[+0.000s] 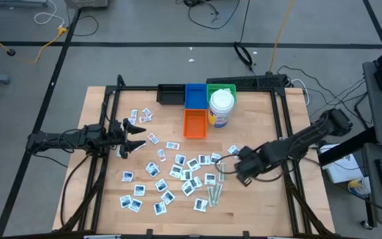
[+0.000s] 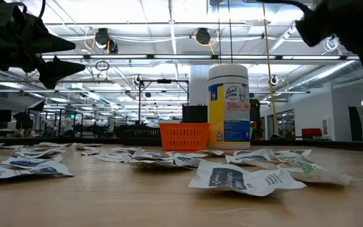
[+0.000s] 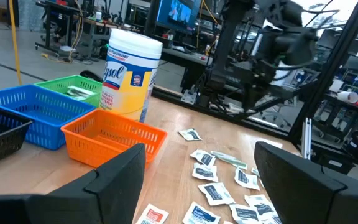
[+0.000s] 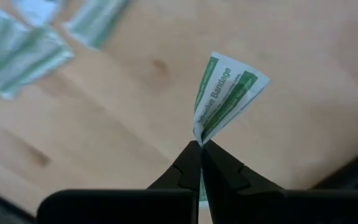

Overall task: Pick & Place First Aid Supplies
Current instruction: Put the green bandage pack into the green bin

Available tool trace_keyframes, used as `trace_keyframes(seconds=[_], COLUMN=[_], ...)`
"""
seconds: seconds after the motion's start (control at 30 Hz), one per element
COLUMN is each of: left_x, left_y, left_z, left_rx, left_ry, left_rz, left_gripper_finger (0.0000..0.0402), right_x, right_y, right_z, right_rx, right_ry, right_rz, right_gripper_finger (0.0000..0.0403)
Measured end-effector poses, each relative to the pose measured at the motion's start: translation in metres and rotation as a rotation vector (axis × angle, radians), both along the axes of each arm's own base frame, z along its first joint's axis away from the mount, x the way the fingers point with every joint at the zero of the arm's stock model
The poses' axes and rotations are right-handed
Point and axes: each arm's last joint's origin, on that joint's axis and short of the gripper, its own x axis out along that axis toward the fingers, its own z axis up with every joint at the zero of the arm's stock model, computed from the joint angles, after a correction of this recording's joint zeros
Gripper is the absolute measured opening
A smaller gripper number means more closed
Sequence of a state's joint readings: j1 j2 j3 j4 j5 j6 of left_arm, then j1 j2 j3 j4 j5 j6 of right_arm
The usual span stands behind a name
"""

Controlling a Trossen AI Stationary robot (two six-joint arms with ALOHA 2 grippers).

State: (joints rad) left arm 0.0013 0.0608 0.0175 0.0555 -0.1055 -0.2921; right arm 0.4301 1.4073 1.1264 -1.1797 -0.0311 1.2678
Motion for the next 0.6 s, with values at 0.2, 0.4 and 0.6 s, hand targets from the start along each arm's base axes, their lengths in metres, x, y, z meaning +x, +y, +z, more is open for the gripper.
trace_keyframes(seconds=[0.2, 0.4, 0.6], left_x=[0.000, 0.000, 0.000], left_y=[0.000, 0.000, 0.000], left_z=[0.000, 0.000, 0.000], left_rx=[0.000, 0.000, 0.000], left_ry=[0.000, 0.000, 0.000], left_rz=[0.000, 0.000, 0.000], left_gripper_finger=[0.0306, 0.0306, 0.0306], right_x=[-0.034, -0.048, -0.043], right_y=[-0.016, -0.023, -0.041], right_z=[-0.014, -0.026, -0.026], right_rx=[0.013, 0.001, 0.001], right_ry=[0.033, 0.062, 0.052], right_rz=[-0.007, -0.012, -0.058], right_gripper_finger=[0.0003, 0.0002, 0.0002])
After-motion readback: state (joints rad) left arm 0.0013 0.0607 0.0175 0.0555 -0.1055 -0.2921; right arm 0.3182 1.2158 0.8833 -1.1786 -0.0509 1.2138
